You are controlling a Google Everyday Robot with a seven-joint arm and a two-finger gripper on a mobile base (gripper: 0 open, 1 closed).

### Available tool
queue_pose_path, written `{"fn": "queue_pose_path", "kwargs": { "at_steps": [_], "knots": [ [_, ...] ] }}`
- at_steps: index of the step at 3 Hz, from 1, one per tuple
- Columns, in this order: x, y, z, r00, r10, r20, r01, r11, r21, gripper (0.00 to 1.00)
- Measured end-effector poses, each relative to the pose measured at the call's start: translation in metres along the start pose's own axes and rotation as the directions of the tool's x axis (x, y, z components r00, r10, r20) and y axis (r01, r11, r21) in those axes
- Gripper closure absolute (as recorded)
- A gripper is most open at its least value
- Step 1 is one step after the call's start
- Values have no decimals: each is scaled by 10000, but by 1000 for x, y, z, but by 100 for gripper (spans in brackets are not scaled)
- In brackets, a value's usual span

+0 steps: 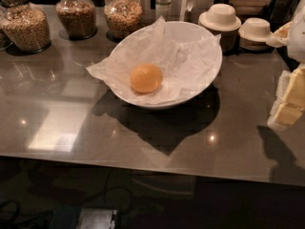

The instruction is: Pick orange from white bowl

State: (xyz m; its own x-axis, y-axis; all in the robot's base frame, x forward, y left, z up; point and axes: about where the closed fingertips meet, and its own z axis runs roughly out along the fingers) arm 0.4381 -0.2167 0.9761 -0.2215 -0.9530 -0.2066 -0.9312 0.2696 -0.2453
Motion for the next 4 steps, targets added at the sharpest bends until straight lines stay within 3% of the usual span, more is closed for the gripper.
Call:
{"fn": "queue_pose_path", "kwargs": {
  "at_steps": [1,2,3,4],
  "knots": [
    [0,0,0,10000,-4,4,4,10000,-1,0],
    [-24,3,1,9968,-600,533,608,9981,-131,0],
    [-76,9,0,9745,-1688,1478,1768,9833,-423,0],
    [-137,8,6,9397,-2171,2644,2496,9636,-959,0]
  ]
}}
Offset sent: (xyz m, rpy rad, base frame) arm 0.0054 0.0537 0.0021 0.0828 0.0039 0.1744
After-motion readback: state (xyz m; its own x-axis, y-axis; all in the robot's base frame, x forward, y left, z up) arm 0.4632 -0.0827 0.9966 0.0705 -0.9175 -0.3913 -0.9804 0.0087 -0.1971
